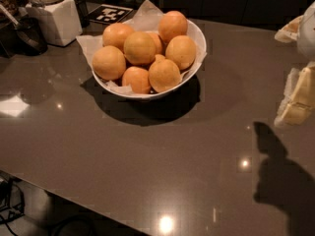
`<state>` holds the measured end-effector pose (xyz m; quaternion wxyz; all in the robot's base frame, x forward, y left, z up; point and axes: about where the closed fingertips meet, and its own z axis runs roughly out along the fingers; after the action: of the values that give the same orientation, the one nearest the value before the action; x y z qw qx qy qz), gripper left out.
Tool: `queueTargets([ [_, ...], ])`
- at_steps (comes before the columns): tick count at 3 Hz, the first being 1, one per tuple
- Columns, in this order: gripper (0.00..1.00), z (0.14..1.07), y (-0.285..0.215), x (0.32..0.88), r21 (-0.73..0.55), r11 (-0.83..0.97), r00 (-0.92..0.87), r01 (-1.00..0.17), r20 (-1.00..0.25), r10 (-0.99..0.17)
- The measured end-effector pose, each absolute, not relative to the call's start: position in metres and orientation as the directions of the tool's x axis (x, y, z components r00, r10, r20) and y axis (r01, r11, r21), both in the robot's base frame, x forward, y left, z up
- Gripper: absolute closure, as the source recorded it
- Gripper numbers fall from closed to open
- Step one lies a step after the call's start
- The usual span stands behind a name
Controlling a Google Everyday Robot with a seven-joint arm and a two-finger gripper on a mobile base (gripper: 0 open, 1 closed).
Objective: Pick orange from white bowl
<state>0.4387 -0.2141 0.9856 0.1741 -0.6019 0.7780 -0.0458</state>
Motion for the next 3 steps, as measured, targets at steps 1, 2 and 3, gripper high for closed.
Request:
queueTargets([
  [1, 0.00, 0.986, -0.214, 0.439, -0.281, 0.271, -0.215, -0.921, -0.216, -0.953],
  [2, 0.00, 0.987, -0.213, 0.440, -0.290, 0.286, -0.228, -0.913, -0.215, -0.949],
  [3, 0.00, 0.995, -0.195, 0.455, -0.277, 0.293, -0.255, -0.915, -0.164, -0.953],
])
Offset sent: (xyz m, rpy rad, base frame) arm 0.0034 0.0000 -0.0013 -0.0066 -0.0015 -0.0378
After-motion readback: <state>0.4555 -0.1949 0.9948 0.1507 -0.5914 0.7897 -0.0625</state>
